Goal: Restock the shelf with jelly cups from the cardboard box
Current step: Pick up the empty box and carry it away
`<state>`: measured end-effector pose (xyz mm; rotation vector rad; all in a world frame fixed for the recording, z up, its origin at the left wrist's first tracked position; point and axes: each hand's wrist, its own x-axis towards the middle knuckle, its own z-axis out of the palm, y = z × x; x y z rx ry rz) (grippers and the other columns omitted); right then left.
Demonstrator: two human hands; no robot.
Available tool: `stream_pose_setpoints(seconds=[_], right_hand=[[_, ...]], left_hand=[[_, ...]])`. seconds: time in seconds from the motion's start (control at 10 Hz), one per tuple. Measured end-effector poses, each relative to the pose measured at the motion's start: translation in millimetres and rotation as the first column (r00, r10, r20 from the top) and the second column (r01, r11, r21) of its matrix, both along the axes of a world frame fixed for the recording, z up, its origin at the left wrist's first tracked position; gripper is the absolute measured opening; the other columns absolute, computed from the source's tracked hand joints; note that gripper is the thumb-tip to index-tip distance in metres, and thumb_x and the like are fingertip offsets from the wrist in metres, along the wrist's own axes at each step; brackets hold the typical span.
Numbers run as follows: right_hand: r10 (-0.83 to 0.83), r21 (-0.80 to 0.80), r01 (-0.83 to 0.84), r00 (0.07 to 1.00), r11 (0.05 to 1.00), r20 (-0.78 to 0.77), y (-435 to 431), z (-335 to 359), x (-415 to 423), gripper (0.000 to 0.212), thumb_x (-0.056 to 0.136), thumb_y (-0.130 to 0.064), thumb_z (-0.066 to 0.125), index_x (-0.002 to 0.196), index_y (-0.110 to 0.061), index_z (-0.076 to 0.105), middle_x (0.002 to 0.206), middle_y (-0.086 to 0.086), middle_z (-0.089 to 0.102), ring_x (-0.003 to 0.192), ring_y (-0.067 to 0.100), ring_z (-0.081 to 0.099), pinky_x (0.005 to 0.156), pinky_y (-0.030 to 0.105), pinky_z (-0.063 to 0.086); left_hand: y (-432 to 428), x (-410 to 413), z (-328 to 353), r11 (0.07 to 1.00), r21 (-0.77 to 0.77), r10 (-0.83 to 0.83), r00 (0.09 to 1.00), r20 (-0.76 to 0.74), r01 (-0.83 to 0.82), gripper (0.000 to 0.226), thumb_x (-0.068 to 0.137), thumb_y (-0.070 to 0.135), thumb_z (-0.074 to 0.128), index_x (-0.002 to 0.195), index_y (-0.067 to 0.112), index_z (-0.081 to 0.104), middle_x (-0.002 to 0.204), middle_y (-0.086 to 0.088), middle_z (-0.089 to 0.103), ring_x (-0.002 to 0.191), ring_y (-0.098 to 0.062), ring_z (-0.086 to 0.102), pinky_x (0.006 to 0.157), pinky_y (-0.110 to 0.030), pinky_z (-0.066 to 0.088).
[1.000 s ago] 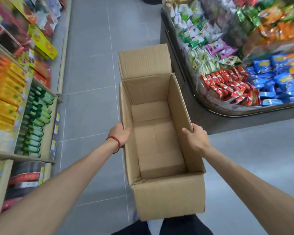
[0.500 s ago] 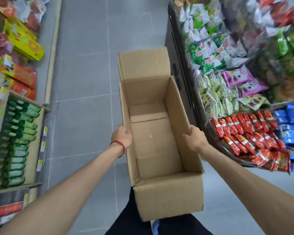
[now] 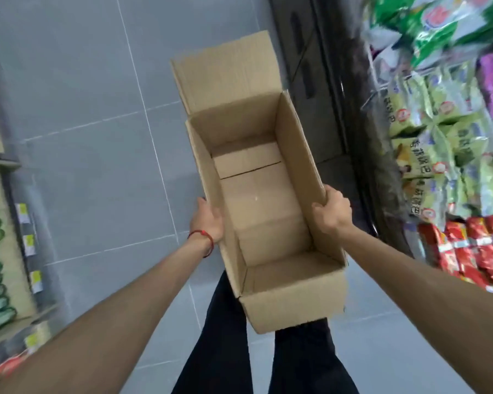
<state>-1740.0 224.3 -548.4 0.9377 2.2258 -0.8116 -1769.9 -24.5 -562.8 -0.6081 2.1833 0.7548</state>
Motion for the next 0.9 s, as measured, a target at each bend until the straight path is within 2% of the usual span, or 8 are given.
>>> stream_pose_setpoints(seconds=[0.2, 0.4, 0.5, 0.6, 0.7, 0.8, 0.9], right_hand=[[-0.03, -0.033, 0.031, 0.999, 0.999, 0.023, 15, -127, -8, 0.046, 0.095, -0.001, 0.056, 0.139, -0.014, 0.056, 0.122, 0.016, 0.069, 0.117, 0.036, 0.061, 0.098, 0.035, 0.046], [-0.079, 0.012, 0.078, 0.996, 0.997, 0.04, 22, -244, -8, 0.052, 0.099, -0.003, 0.054, 0.148, -0.019, 0.049, 0.13, 0.014, 0.066, 0.122, 0.033, 0.058, 0.1, 0.032, 0.044], [-0.121, 0.037, 0.119, 0.992, 0.992, 0.046, 31, -298, -11, 0.053, 0.1, -0.004, 0.054, 0.149, -0.02, 0.048, 0.132, 0.015, 0.065, 0.124, 0.033, 0.058, 0.102, 0.032, 0.042], [-0.135, 0.055, 0.132, 0.989, 0.99, 0.06, 41, -334, -13, 0.054, 0.1, -0.01, 0.058, 0.151, -0.021, 0.046, 0.135, 0.016, 0.061, 0.128, 0.035, 0.055, 0.107, 0.039, 0.042], [-0.193, 0.076, 0.188, 0.979, 0.979, 0.064, 54, -347, -14, 0.055, 0.099, -0.009, 0.058, 0.151, -0.023, 0.045, 0.137, 0.016, 0.058, 0.128, 0.034, 0.054, 0.109, 0.04, 0.042], [-0.257, 0.111, 0.247, 0.963, 0.963, 0.086, 66, -332, -15, 0.054, 0.096, -0.004, 0.055, 0.148, -0.019, 0.05, 0.137, 0.018, 0.059, 0.127, 0.036, 0.056, 0.108, 0.038, 0.044], [-0.297, 0.084, 0.289, 0.95, 0.953, 0.094, 66, -300, -10, 0.057, 0.094, 0.001, 0.053, 0.148, -0.017, 0.05, 0.139, 0.016, 0.06, 0.129, 0.034, 0.056, 0.108, 0.036, 0.045]], left_hand=[[0, -5, -142, 0.994, 0.014, -0.113, 0.992, 0.061, 0.112, 0.02, 0.098, 0.038, 0.041, 0.111, 0.025, 0.034, 0.095, -0.009, 0.064, 0.081, -0.035, 0.066, 0.073, -0.049, 0.058], [18, -9, -246, 0.992, 0.043, -0.126, 0.987, 0.096, 0.123, 0.027, 0.1, 0.037, 0.037, 0.124, 0.027, 0.031, 0.093, -0.01, 0.065, 0.078, -0.036, 0.066, 0.077, -0.048, 0.057], [30, -16, -294, 0.99, 0.033, -0.139, 0.986, 0.087, 0.137, 0.031, 0.1, 0.037, 0.037, 0.127, 0.023, 0.032, 0.096, -0.011, 0.066, 0.081, -0.037, 0.066, 0.082, -0.047, 0.055], [44, -24, -325, 0.993, 0.045, -0.115, 0.99, 0.081, 0.111, 0.042, 0.101, 0.036, 0.039, 0.14, 0.023, 0.028, 0.112, -0.011, 0.065, 0.094, -0.035, 0.064, 0.089, -0.046, 0.052], [54, -26, -333, 0.991, 0.118, -0.082, 0.989, 0.123, 0.068, 0.059, 0.095, 0.043, 0.044, 0.147, 0.031, 0.02, 0.128, -0.01, 0.061, 0.104, -0.038, 0.064, 0.094, -0.049, 0.052], [61, -24, -314, 0.979, 0.203, -0.013, 0.978, 0.207, -0.029, 0.074, 0.095, 0.028, 0.052, 0.153, 0.041, 0.008, 0.148, -0.009, 0.047, 0.126, -0.041, 0.052, 0.102, -0.051, 0.046], [61, -20, -272, 0.979, 0.201, -0.04, 0.976, 0.216, -0.005, 0.071, 0.099, 0.018, 0.051, 0.156, 0.03, 0.012, 0.151, -0.011, 0.042, 0.134, -0.04, 0.044, 0.107, -0.045, 0.039]])
